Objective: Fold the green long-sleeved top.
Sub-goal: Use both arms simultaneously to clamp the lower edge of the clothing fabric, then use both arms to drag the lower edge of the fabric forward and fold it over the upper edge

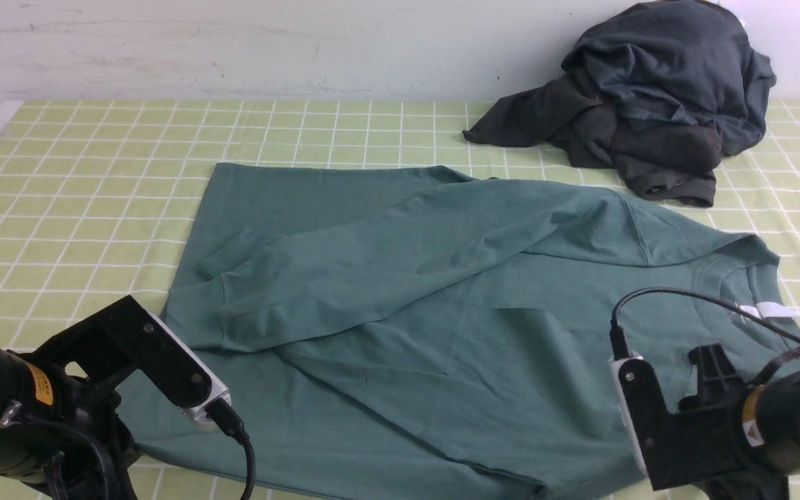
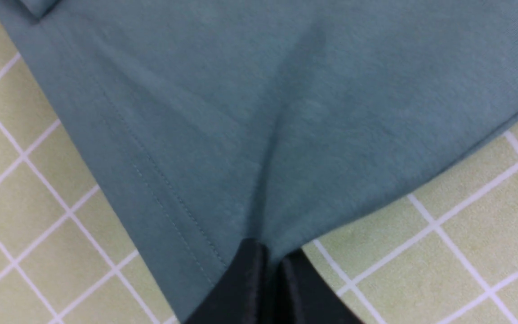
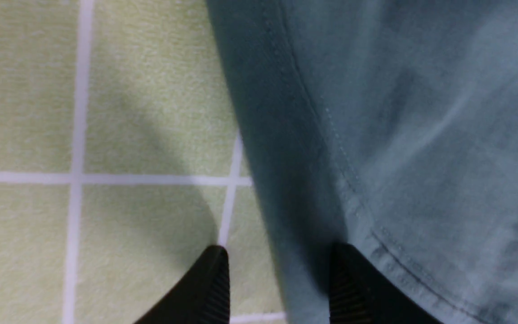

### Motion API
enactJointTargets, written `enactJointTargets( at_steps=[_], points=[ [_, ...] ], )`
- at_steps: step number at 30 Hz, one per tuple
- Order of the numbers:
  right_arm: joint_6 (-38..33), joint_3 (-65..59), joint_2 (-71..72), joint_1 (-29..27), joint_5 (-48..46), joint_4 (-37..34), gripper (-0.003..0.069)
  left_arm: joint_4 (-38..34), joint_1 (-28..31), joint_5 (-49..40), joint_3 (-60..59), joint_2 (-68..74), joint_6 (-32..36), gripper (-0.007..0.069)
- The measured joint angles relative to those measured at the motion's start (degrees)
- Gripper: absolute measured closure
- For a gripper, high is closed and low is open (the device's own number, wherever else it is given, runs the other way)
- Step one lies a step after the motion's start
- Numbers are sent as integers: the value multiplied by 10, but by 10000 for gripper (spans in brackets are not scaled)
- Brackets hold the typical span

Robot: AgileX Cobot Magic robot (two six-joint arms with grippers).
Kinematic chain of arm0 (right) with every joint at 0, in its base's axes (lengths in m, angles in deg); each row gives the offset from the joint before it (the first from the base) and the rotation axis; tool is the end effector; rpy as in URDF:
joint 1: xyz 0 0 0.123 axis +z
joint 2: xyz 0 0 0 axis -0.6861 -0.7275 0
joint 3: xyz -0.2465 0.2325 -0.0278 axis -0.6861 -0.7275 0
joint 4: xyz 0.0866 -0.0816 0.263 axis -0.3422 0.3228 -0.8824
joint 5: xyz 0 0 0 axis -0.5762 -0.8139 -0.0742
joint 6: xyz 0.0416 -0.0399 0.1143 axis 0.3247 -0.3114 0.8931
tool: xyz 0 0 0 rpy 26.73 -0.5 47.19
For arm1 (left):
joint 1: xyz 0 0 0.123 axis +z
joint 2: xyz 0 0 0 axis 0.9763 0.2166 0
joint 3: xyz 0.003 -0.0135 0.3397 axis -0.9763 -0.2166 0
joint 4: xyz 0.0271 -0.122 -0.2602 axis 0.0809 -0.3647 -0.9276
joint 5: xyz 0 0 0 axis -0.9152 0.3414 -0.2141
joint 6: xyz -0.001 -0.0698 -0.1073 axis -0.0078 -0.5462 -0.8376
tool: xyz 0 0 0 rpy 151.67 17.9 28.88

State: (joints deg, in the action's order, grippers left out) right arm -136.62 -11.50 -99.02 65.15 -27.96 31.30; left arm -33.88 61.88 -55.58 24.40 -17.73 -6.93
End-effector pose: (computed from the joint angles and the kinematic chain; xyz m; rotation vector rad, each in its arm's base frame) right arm 0.2551 0.0788 0.1374 -2.1697 1.9714 -0.4145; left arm 0.2153 -0.0585 0.2222 0.9943 2.5897 0.0673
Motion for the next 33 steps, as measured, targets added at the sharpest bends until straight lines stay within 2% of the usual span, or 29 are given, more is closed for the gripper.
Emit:
enactJointTargets(
  at_steps=[6, 10, 14, 19, 25, 28, 29, 33],
  points=[
    [90, 10, -26, 3, 31, 109, 449, 0, 0, 0, 0, 0, -3, 618],
    [164, 8, -18, 3, 27, 121, 543, -11, 0, 0, 0, 0, -3, 618],
    [198, 4, 33, 3, 2, 106, 641, -20, 0, 0, 0, 0, -4, 618],
    [203, 4, 89, 3, -27, 83, 661, -34, 0, -9, 6, -1, -26, 618],
    [223, 55, 114, -1, -87, 62, 661, -37, 21, -52, 91, 5, -149, 618],
    [236, 130, 82, -29, -80, 61, 661, -38, 58, -45, 183, 42, -194, 618],
    [237, 130, 79, -32, -78, 61, 661, -38, 60, -43, 189, 46, -194, 618],
    [244, 261, -26, -77, -36, 60, 662, -39, 92, 4, 344, 165, -193, 618]
  ],
)
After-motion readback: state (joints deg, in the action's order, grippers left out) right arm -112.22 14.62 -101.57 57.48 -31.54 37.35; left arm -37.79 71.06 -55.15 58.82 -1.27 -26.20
